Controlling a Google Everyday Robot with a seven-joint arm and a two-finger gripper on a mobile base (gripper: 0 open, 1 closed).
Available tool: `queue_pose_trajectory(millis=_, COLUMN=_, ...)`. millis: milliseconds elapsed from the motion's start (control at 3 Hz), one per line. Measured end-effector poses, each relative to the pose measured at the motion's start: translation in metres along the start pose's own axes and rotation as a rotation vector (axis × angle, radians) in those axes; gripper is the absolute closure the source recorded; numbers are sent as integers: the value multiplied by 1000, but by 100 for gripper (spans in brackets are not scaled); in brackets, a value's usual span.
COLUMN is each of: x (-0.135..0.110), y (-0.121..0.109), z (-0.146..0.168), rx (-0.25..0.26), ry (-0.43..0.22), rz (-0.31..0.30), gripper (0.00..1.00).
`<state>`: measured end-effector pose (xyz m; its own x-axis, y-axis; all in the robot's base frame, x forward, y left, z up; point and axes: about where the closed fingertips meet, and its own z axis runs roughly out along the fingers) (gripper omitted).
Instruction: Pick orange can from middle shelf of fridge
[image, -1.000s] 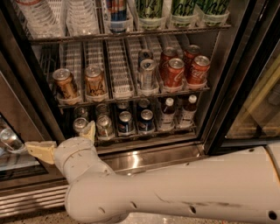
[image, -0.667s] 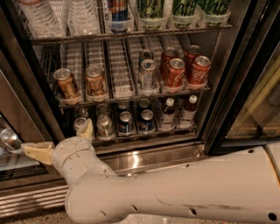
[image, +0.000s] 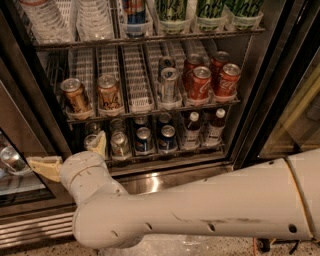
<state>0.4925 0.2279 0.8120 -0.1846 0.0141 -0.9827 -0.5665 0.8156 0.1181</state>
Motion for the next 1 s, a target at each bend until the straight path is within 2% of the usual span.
queue_pose_trajectory(millis=333, x=-9, y=0, z=6, rx=62, ry=-36, rz=-44, gripper=5)
queue_pose_trajectory(millis=667, x=-24, y=7, z=1, rx=137, ry=-86, rz=-92, gripper=24)
queue_pose_trajectory(millis=1000, x=-43, y=15, z=-10, rx=190, ry=-145, rz=-142, gripper=38)
